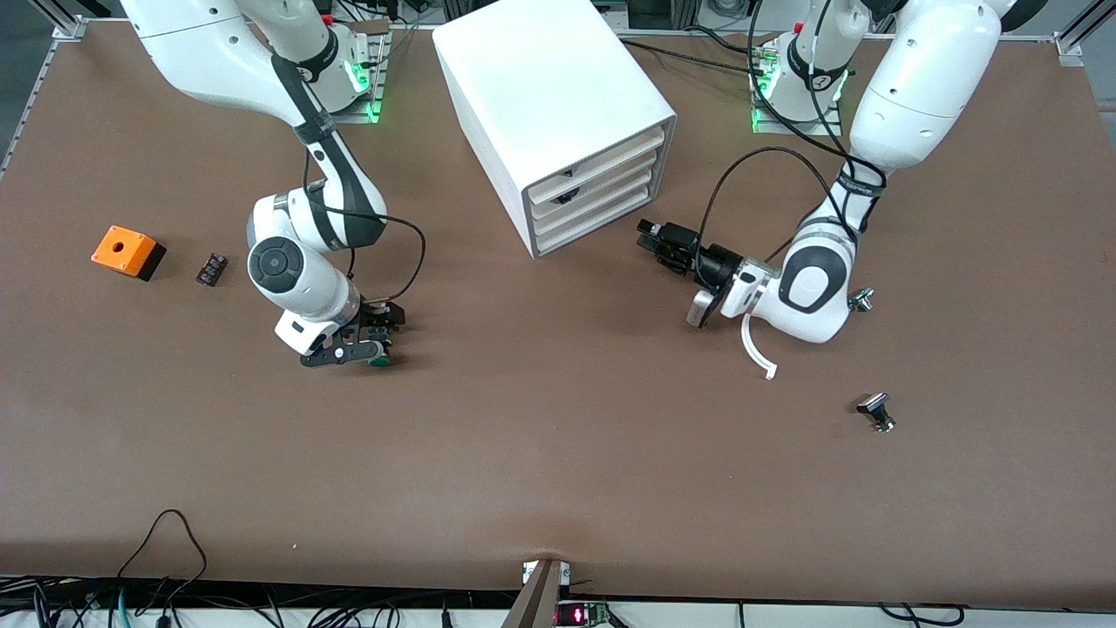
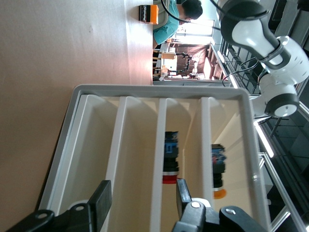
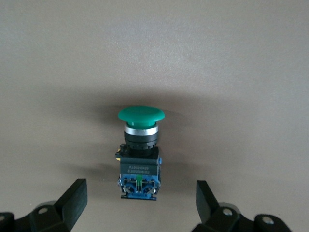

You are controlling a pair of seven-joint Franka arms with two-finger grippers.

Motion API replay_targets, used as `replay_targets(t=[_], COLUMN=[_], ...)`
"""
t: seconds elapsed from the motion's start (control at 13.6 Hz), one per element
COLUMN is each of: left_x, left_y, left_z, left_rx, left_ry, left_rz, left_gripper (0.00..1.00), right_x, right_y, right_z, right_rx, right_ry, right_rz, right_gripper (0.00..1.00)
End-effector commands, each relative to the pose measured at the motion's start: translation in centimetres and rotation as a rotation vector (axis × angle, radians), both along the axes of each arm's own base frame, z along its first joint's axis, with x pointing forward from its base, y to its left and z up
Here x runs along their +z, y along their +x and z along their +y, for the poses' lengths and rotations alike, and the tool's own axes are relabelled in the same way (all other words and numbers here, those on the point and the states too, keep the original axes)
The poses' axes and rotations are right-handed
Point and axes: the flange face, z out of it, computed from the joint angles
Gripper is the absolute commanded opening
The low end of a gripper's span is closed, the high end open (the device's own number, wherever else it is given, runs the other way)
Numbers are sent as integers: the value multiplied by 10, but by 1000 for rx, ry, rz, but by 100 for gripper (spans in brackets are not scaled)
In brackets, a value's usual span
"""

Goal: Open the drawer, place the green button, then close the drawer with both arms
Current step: 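Grasp the green button with the right gripper while the left gripper grips the drawer, then pull the drawer open with the left gripper while the right gripper lifts the button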

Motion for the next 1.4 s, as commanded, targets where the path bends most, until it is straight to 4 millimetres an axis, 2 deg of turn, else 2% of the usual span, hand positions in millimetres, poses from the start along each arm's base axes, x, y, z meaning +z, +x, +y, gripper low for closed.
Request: replay_targets(t=[0.0, 0.22, 0.44, 0.52, 0.66, 0.88, 0.96, 1.03, 1.18, 1.25, 1.33], left_x=[-16, -36, -48, -46, -44, -43, -43, -42, -43, -44, -44], left_y=[-30, -68, -96, -100, -103, -113, -113, -112, -113, -115, -114], left_z=[-9, -29, -29, -28, -29, -42, -41, -39, -38, -38, -37], left_rx=[18, 43, 84, 82, 79, 82, 85, 89, 89, 88, 90], left_ry=[8, 10, -40, -39, -40, -55, -55, -56, -55, -52, -52], left_rz=[-69, -90, -142, -144, -141, -121, -121, -121, -118, -112, -112], left_gripper=[61, 60, 48, 48, 40, 29, 17, 0, 0, 0, 0], right_x=[-9, -18, -19, -19, -19, -17, -17, -16, -14, -11, -5], right_y=[-6, -8, -8, -9, -9, -9, -9, -9, -11, -10, -6], right_z=[2, 1, 2, 2, 2, 5, 6, 10, 22, 25, 27], right_rx=[-14, -14, -12, -12, -14, -12, -27, -32, -15, -8, 3], right_ry=[12, 10, 10, 9, 8, 9, 9, 8, 11, 12, 17], right_rz=[-8, -5, -4, -2, 2, -1, -2, -2, -9, -15, -28], right_gripper=[100, 100, 97, 94, 78, 47, 35, 24, 4, 0, 0])
